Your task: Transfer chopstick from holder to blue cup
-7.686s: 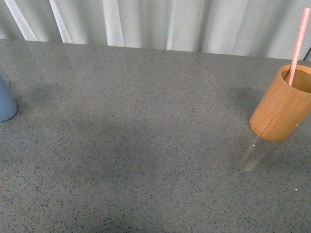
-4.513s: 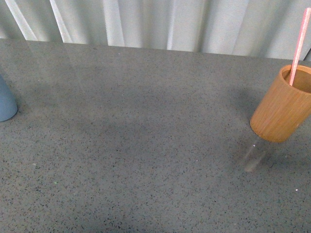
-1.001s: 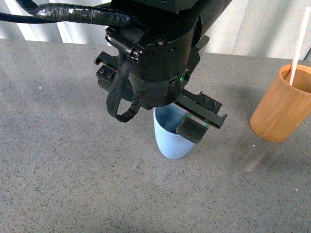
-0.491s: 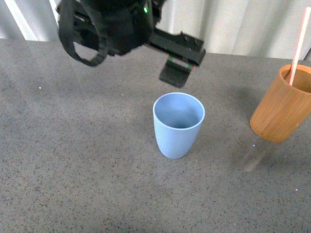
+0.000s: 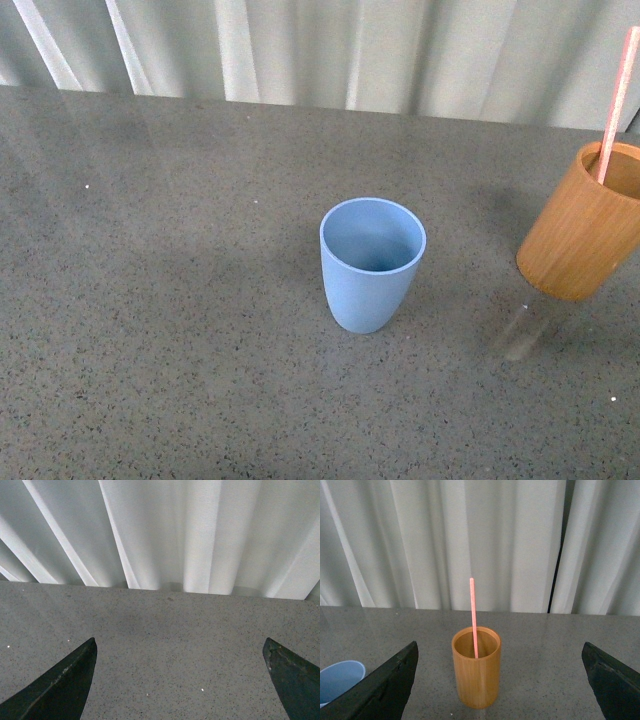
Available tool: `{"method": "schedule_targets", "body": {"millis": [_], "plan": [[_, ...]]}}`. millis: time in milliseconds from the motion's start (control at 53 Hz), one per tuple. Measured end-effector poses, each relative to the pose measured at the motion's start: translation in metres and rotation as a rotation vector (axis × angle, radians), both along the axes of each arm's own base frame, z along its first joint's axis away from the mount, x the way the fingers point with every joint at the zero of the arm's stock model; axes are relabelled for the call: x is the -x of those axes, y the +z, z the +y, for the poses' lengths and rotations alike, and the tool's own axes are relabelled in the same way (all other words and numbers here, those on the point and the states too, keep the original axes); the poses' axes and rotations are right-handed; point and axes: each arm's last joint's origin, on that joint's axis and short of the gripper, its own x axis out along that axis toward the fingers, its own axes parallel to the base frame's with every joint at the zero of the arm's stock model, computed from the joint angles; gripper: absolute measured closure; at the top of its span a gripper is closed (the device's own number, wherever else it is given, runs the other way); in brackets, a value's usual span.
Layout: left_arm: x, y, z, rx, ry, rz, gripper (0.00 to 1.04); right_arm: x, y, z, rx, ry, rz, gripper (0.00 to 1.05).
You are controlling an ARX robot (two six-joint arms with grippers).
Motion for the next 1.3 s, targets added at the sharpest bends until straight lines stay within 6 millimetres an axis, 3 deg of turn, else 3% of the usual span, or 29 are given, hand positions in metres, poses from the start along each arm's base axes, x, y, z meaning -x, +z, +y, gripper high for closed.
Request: {"method": "schedule_targets", "body": {"millis": [132,208,302,510,604,1303], "plan": [[0.000,-0.006,-0.001,-0.007,-0.010,0.014,0.07,0.000,0.000,0.000,0.000,-0.001,0.000,0.10],[0.006,-0.012,0.004,0.061,-0.102,-0.135,0.20,0.000,0.000,0.000,0.000,-0.001,0.000,0.10],[0.034,-0.026,0.027,0.106,-0.120,-0.275,0.41,0.000,0.000,0.000,0.000,-0.001,0.000,0.10],[0.079,-0.047,0.062,0.106,-0.099,-0.289,0.79,0.000,0.000,0.000,0.000,0.000,0.000,0.10],[0.101,-0.060,0.072,0.107,-0.112,-0.277,1.02,0.000,0.000,0.000,0.000,-0.001,0.000,0.10],[0.167,-0.084,0.106,0.104,-0.097,-0.281,1.01,0.000,0.000,0.000,0.000,0.000,0.000,0.10]]}}
